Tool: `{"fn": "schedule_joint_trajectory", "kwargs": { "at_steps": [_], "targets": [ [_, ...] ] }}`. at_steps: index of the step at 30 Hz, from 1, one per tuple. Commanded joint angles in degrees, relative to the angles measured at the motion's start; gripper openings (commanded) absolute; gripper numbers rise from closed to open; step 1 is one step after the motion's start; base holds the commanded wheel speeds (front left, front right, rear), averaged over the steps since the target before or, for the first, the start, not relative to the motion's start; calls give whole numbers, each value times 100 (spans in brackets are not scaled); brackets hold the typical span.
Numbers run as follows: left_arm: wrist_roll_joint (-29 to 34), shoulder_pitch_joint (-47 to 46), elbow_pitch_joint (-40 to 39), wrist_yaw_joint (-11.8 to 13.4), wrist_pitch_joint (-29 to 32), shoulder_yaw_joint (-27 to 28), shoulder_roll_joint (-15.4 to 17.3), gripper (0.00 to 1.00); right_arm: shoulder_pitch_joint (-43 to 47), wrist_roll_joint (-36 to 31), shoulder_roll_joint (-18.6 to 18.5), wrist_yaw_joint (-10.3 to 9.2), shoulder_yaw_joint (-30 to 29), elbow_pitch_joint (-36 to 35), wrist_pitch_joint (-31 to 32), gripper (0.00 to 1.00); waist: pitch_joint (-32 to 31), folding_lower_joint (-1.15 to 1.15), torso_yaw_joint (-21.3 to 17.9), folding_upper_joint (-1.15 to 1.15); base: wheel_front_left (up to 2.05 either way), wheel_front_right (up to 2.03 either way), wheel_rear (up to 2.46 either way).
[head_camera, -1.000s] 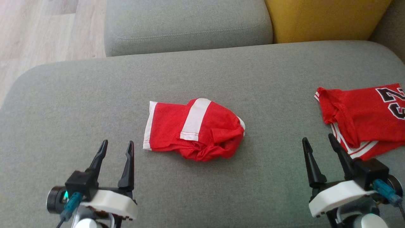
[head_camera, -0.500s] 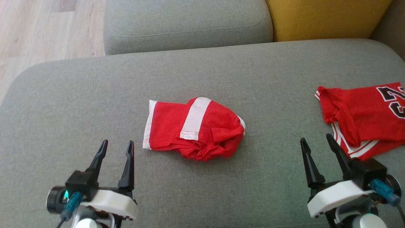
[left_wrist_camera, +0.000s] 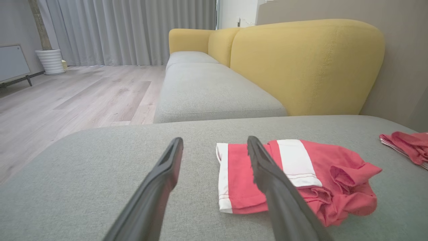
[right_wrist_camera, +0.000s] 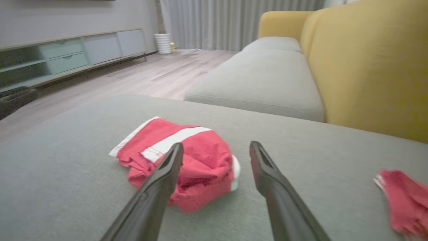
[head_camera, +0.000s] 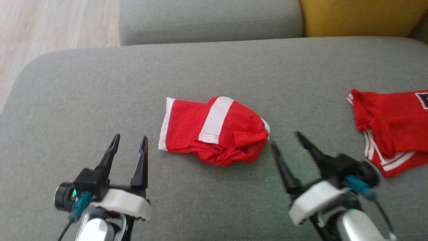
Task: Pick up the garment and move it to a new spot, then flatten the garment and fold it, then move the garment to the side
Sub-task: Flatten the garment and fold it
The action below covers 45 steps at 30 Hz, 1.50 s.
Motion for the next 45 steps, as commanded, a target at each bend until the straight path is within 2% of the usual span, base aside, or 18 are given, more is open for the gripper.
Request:
{"fn": "schedule_joint_trajectory", "kwargs": {
  "at_steps": [1, 5, 9, 19, 20, 21, 23, 28, 32, 39, 45],
  "targets": [
    [-6, -367, -195, -26, -48, 177, 35, 100, -478, 37, -146, 37, 457, 0, 48, 100, 136, 0, 163, 0, 0, 0, 0],
    [10, -526, -136, -65, -68, 94, -42, 100, -971, 161, -344, 37, 1171, 579, 62, 100, 297, 0, 381, 0, 0, 0, 0],
    [28, -692, -80, -89, -91, 53, -110, 100, -1530, 263, -405, 37, 1635, 1256, 12, 100, 482, 0, 551, 0, 0, 0, 0],
    [67, -925, 28, -134, -123, 41, -242, 100, -2494, 236, -230, 37, 1976, 2799, 46, 100, 783, 0, 697, 0, 0, 0, 0],
    [71, -936, 36, -137, -125, 44, -253, 100, -2556, 281, -187, 37, 1984, 2918, 41, 62, 805, 0, 694, 0, 0, 0, 0],
    [77, -950, 38, -139, -126, 51, -263, 100, -2629, 290, -161, 37, 2002, 3027, 28, 45, 828, 0, 688, 0, 0, 0, 0],
    [94, -975, 29, -152, -127, 65, -284, 100, -2745, 359, -107, 37, 1988, 3184, -75, 0, 851, 0, 675, 0, 0, 0, 0],
    [158, -992, -16, -170, -128, 125, -313, 100, -2916, 612, 9, 37, 1809, 3216, -452, 0, 876, 0, 567, 0, 0, 0, 0],
    [192, -980, -32, -202, -128, 169, -331, 100, -2880, 878, 63, 37, 1444, 3021, -643, 0, 857, 0, 465, 0, 0, 0, 0],
    [242, -948, -49, -255, -129, 215, -369, 100, -2512, 1701, 137, 37, -124, 2897, -610, 0, 843, 0, 342, 0, 0, 0, 0],
    [298, -969, -56, -311, -129, 238, -402, 100, -2250, 2345, 142, 37, -1325, 3390, -519, 0, 885, 0, 298, 0, 0, 0, 0]
  ]
}}
